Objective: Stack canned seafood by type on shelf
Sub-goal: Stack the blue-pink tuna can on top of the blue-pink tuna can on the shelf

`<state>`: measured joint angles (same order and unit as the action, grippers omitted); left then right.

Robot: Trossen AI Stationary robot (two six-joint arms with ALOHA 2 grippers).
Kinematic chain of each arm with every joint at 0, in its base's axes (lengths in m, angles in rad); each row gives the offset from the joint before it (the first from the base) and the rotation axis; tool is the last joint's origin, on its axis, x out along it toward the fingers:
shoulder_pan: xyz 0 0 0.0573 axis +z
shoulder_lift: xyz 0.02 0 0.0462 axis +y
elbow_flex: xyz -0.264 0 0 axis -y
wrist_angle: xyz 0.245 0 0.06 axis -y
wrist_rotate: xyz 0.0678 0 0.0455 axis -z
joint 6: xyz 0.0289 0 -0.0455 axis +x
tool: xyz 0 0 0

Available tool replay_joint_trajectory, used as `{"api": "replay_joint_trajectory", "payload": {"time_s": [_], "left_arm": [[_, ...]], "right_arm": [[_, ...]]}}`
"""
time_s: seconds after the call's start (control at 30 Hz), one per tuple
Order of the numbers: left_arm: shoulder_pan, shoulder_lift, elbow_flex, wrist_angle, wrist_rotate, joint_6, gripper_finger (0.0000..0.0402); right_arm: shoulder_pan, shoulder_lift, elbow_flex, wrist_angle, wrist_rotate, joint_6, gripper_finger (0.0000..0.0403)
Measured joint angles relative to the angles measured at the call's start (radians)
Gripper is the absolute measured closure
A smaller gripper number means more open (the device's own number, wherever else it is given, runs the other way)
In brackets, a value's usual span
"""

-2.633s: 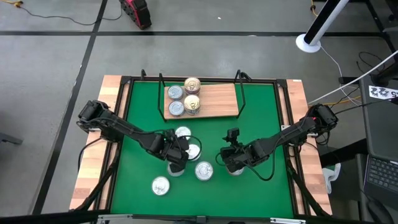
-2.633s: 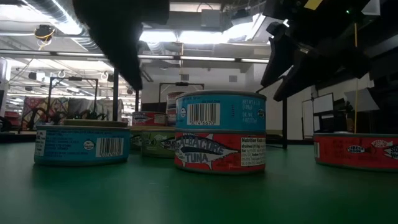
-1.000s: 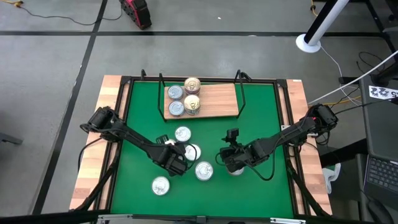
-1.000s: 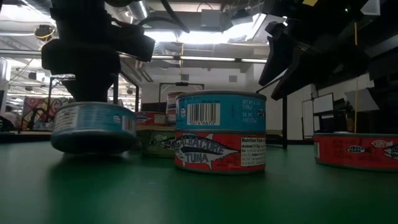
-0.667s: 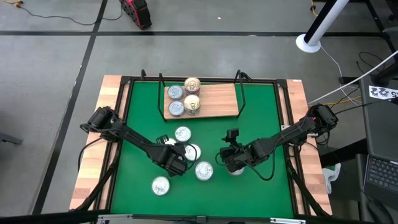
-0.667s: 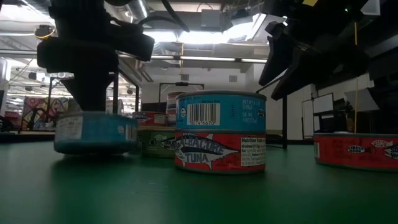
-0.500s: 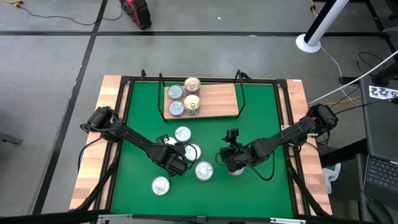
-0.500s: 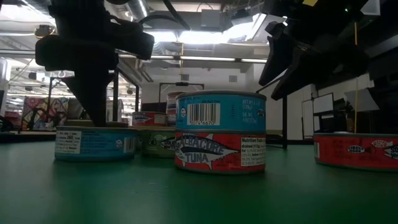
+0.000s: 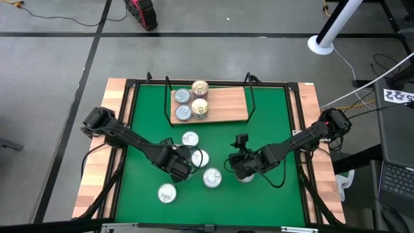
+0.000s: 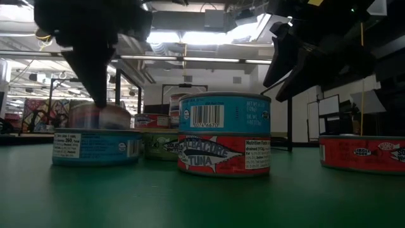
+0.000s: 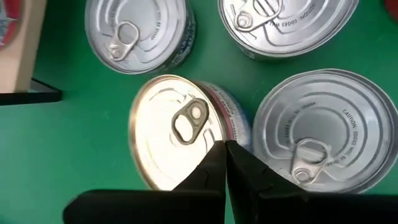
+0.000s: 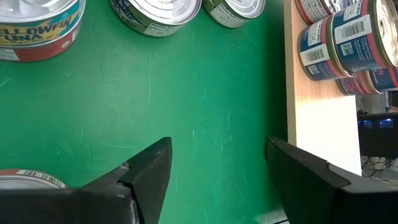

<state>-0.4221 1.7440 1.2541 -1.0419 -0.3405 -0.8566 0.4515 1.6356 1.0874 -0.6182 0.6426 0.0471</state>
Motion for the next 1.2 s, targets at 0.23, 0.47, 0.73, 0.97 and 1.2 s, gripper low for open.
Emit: {"api": "replay_joint_trajectory", "payload": {"time_s": [0.23,0.47,0.73,0.97,1.2], "left_arm": [[0.005,-0.089,0.002,-0.018,-0.006,0.112,0.0401],[0.059,-0.122,-0.002,-0.059,0.002,0.140,0.0401],[0.087,-0.122,-0.002,0.048,0.072,0.210,0.0401],[0.090,-0.121,-0.002,0.171,0.141,0.261,0.0401],[0.090,-0.121,-0.002,0.198,0.150,0.262,0.0402]], "right_arm": [[0.000,0.000,0.000,0.001,0.000,0.000,0.0148],[0.000,0.000,0.000,0.003,0.000,0.000,0.0148],[0.000,0.000,0.000,0.043,0.000,-0.002,0.0148],[0.000,0.000,0.000,0.059,-0.008,-0.030,0.0148],[0.000,0.000,0.000,0.167,-0.008,-0.094,0.0148]]}}
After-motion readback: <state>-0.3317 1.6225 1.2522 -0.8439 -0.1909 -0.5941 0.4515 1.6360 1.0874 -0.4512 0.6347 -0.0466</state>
